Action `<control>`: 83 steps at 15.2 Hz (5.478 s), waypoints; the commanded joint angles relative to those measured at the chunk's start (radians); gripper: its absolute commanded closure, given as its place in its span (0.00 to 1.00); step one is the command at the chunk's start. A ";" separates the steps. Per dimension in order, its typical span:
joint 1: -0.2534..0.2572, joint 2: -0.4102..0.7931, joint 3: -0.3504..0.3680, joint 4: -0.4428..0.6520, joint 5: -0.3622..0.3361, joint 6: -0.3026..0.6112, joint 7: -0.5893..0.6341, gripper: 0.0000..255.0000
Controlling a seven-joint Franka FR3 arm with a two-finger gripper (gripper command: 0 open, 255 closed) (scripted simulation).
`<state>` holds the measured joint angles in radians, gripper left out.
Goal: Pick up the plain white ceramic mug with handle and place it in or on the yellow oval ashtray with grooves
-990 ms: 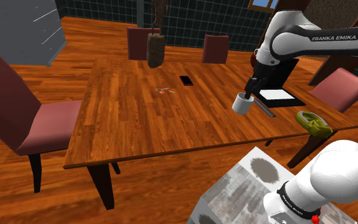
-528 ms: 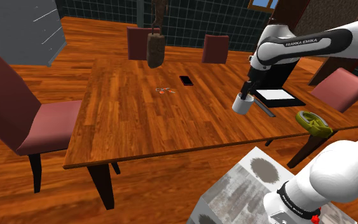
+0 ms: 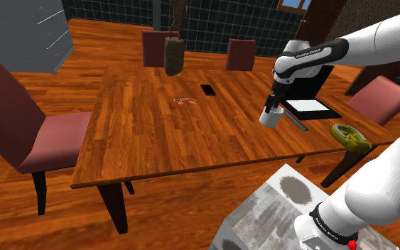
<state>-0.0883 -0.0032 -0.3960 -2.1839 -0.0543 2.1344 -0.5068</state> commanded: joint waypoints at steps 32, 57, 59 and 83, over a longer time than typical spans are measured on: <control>-0.004 0.004 -0.004 0.010 0.002 -0.006 -0.012 1.00; -0.107 -0.180 -0.118 0.051 -0.098 -0.201 -0.191 1.00; -0.129 -0.190 -0.145 0.048 -0.110 -0.201 -0.235 1.00; -0.396 0.122 -0.525 0.352 0.088 -0.223 -0.961 1.00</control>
<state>-0.4641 0.0831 -0.9100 -1.8631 0.0013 1.9185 -1.4240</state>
